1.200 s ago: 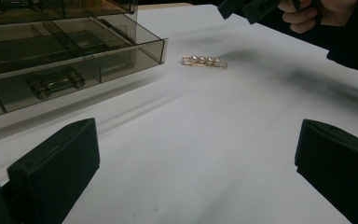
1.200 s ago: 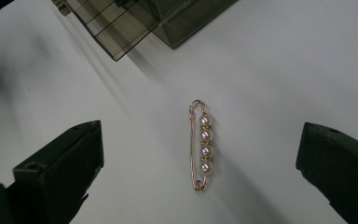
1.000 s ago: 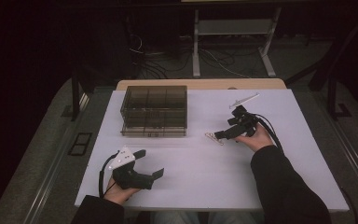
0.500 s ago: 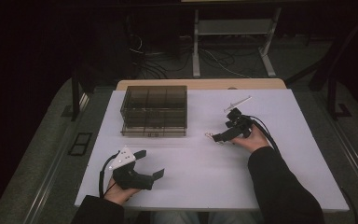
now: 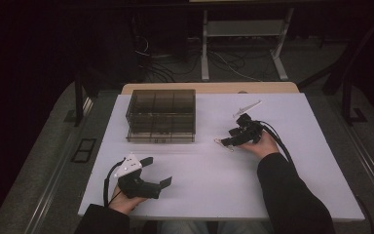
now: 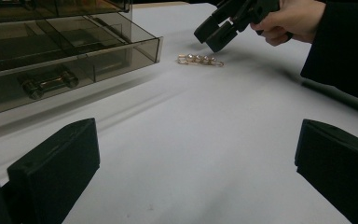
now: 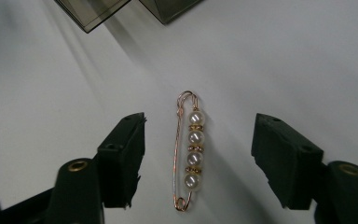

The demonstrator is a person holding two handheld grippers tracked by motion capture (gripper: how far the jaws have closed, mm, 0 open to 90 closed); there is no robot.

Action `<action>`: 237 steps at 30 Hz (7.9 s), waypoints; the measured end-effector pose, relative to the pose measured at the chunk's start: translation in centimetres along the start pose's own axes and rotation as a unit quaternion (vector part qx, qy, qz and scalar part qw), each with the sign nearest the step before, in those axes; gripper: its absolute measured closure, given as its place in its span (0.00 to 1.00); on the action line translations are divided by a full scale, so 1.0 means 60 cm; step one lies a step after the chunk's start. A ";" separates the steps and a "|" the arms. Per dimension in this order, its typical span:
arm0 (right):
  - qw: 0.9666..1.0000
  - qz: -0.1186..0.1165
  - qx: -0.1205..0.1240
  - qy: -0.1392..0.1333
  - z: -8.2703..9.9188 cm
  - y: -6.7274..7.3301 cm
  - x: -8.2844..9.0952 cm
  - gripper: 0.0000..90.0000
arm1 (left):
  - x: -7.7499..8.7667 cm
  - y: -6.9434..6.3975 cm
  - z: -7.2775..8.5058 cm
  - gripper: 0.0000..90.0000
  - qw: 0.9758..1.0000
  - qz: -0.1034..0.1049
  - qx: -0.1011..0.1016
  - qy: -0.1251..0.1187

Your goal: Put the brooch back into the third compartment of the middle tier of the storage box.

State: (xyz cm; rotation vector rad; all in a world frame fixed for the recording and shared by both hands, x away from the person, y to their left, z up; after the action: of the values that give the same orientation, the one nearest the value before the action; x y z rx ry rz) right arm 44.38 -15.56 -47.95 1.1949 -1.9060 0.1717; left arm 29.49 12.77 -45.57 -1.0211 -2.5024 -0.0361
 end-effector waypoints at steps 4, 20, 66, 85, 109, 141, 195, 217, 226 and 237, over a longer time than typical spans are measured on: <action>1.000 0.001 0.004 0.004 0.001 -0.001 -0.004 0.48 | 0.000 0.000 0.000 0.00 1.000 0.000 0.001 -0.001; 0.999 0.012 0.017 0.028 0.010 -0.003 -0.024 0.76 | 0.000 0.000 0.000 0.00 1.000 0.000 0.000 0.000; 1.000 -0.010 -0.013 0.011 -0.003 0.016 0.013 0.89 | 0.000 0.000 0.001 0.00 1.000 -0.001 -0.001 0.001; 0.999 -0.030 -0.028 -0.032 -0.022 0.036 0.044 0.89 | 0.000 -0.001 0.001 0.00 1.000 0.000 -0.001 0.001; 0.998 -0.035 -0.016 -0.053 -0.063 0.062 0.077 0.89 | 0.000 0.000 0.001 0.00 1.000 -0.001 -0.001 0.001; 0.997 -0.041 0.010 -0.067 -0.124 0.092 0.095 0.89 | 0.000 0.001 0.001 0.00 1.000 -0.002 -0.001 0.001; 0.996 -0.055 0.052 -0.047 -0.220 0.150 0.021 0.89 | 0.003 0.001 0.000 0.00 1.000 0.000 0.001 -0.002; 0.996 -0.063 0.051 -0.038 -0.218 0.144 -0.041 0.89 | 0.003 0.001 0.000 0.00 1.000 0.001 -0.002 -0.002; 0.996 -0.063 0.048 -0.035 -0.216 0.142 -0.065 0.89 | 0.003 0.001 0.000 0.00 1.000 0.003 -0.002 -0.002; 0.997 -0.058 0.045 -0.034 -0.213 0.134 -0.083 0.89 | 0.003 0.000 0.001 0.00 1.000 0.004 -0.004 0.000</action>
State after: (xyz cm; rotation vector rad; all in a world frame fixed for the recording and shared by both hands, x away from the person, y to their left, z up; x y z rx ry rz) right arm 46.42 -1.38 -41.11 1.3852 -1.8977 0.1573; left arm 29.36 12.92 -45.54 -1.0354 -2.4996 -0.0434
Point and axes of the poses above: each handheld gripper's, and its own axes: x roughly backward along the jaws, z roughly out of its underside, y roughly to its left, the point moved 7 cm from there along -x, roughly forward along the jaws, and after that the axes turned 6 degrees about -z, right-handed, at the moved point
